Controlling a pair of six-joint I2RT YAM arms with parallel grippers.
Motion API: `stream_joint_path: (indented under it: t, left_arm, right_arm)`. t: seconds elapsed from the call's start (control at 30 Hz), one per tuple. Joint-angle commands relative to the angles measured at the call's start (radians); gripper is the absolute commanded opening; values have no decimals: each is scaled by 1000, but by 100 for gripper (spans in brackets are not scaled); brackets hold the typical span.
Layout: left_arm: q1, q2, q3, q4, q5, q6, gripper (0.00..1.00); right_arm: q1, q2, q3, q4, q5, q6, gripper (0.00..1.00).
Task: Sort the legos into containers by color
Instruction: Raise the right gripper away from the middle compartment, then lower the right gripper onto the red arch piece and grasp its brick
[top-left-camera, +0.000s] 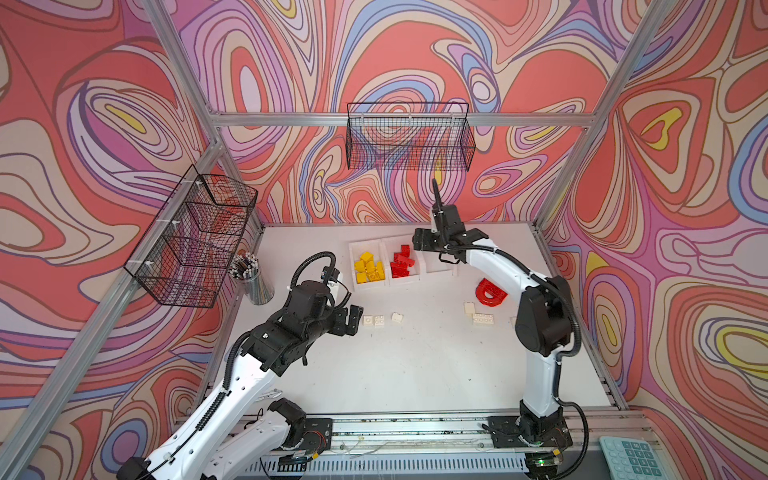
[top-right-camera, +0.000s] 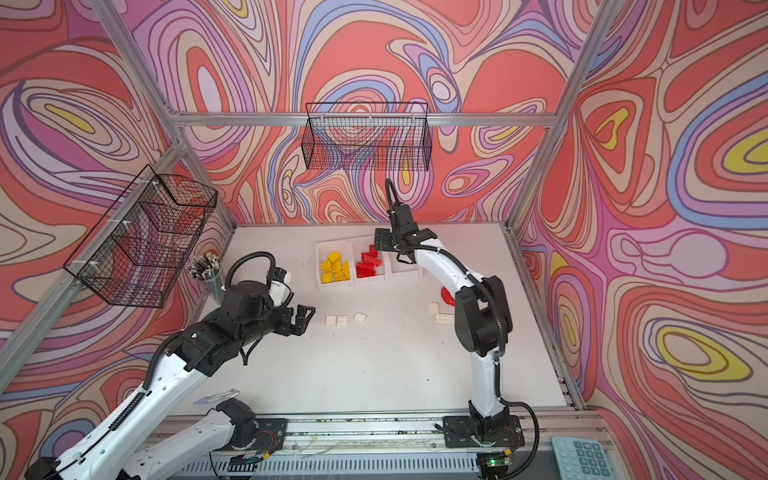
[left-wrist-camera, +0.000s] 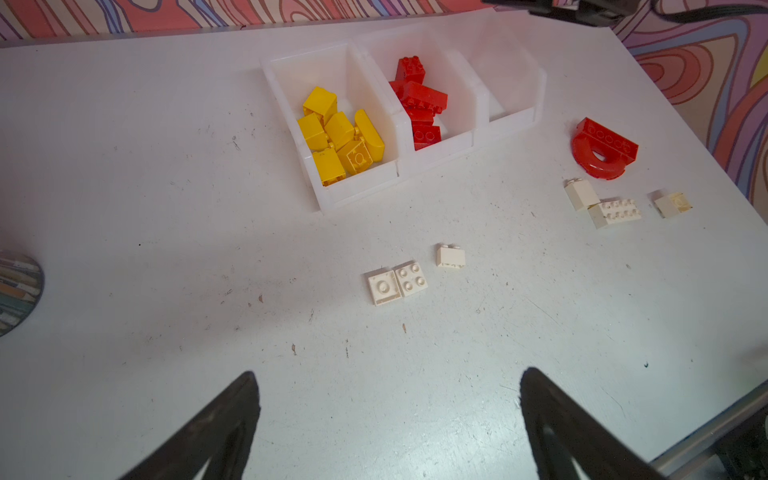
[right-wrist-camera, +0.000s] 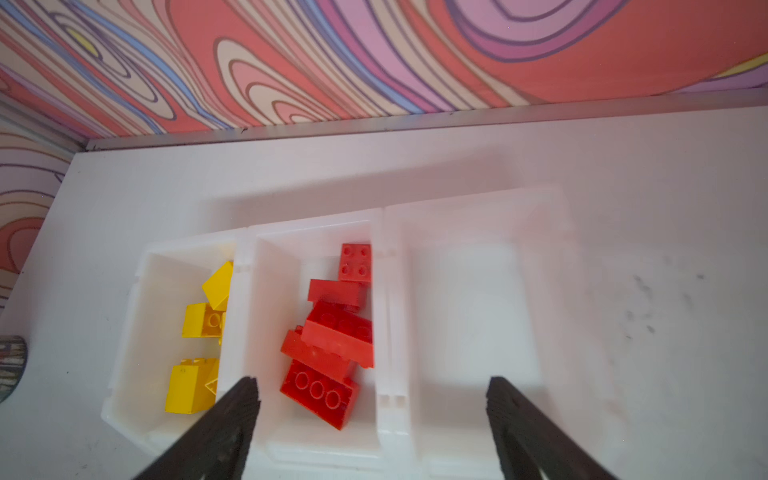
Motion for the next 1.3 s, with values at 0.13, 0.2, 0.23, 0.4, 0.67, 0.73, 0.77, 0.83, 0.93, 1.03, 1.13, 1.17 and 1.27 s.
stream_joint_path:
  t: [0.13, 0.2, 0.23, 0.4, 0.67, 0.73, 0.77, 0.83, 0.93, 1.03, 1.13, 1.17, 1.27]
  left_arm:
    - [2, 38, -14, 13, 55, 6, 96]
    - [1, 59, -9, 8, 69, 4, 96]
    - [2, 67, -7, 6, 73, 2, 96]
    - [2, 100, -7, 9, 105, -1, 96]
    - [2, 129, -1, 1, 116, -2, 95]
    - [2, 132, 0, 0, 117, -2, 95]
    - [2, 133, -1, 1, 118, -2, 95]
    - [2, 135, -1, -1, 119, -2, 95]
    - [1, 137, -1, 1, 119, -3, 95]
    - [2, 140, -1, 1, 121, -4, 95]
    - [2, 142, -1, 2, 122, -4, 95]
    - [2, 144, 0, 3, 122, -4, 95]
    - [1, 146, 1, 1, 124, -4, 95]
  right_arm:
    - [-225, -234, -338, 136, -149, 32, 90]
    - [-294, -259, -412, 172, -191, 44, 90]
    - [-314, -263, -436, 183, -197, 45, 91]
    - [-403, -241, -515, 221, -180, 45, 89]
    - [-445, -151, -574, 269, -160, 32, 89]
    - [-447, -133, -583, 276, -162, 32, 89]
    - [-448, -125, -589, 279, -164, 32, 89]
    - [-448, -122, -603, 287, -168, 32, 88]
    - [-448, -126, -634, 306, -180, 38, 88]
    - [-448, -133, -662, 314, -196, 47, 86]
    - [-447, -167, -710, 338, -216, 62, 85]
    - [-446, -182, -727, 346, -224, 70, 84]
    - [-446, -232, -773, 352, -231, 77, 82]
